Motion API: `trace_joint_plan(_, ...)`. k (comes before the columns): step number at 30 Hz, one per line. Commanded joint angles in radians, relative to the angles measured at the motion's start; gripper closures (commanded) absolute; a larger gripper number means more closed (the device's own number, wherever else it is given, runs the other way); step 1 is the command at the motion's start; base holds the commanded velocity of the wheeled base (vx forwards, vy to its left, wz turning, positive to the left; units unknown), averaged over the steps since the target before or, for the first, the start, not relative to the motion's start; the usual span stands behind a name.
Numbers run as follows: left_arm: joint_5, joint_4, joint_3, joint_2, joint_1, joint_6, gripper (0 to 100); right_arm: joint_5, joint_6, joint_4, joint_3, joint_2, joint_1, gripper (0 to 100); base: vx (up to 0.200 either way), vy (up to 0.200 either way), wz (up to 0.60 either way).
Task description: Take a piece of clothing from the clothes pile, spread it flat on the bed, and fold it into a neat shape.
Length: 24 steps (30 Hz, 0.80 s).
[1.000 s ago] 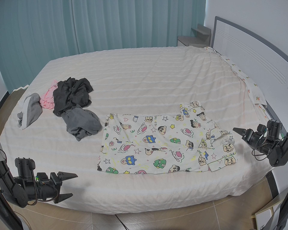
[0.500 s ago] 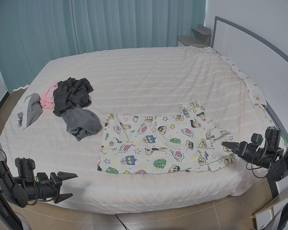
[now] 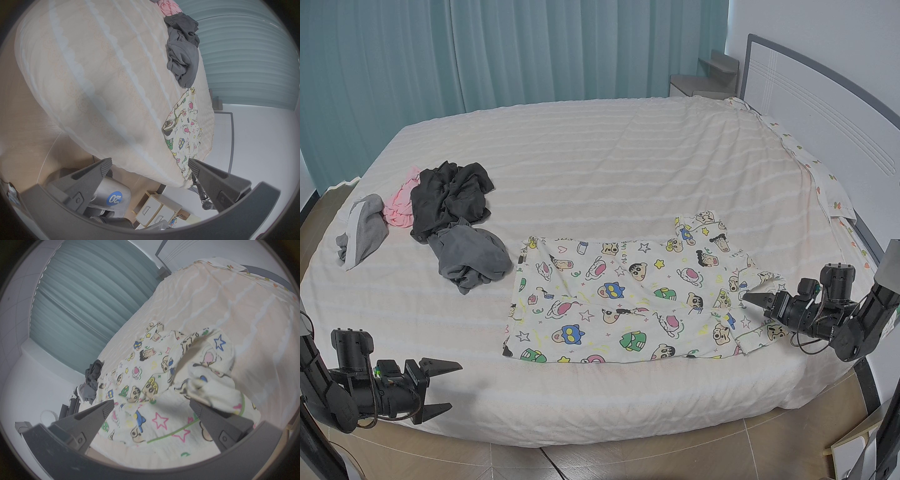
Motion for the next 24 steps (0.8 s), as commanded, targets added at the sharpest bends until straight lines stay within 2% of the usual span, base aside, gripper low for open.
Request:
trace_joint_plan(1,0.0,0.0,0.0,0.002,0.001,0.0,0,-0.004,0.03,-0.002,-0.101,0.112,-0.026,0,0.0,0.0,0.0)
trace_joint_plan(7,0.0,0.0,0.0,0.002,0.001,0.0,0,-0.01,0.087,-0.003,-0.177,0.144,-0.034,0,0.0,0.0,0.0)
trace_joint_plan(10,0.0,0.0,0.0,0.002,0.001,0.0,0,-0.036,0.191,-0.005,-0.223,0.138,-0.036,0,0.0,0.0,0.0)
trace_joint_plan(13,0.0,0.0,0.0,0.002,0.001,0.0,0,-0.041,0.254,-0.035,-0.22,0.107,-0.037,0,0.0,0.0,0.0)
trace_joint_plan(24,0.014,0.0,0.0,0.002,-0.002,0.0,0,-0.037,0.266,-0.094,-0.151,0.061,-0.033,0,0.0,0.0,0.0)
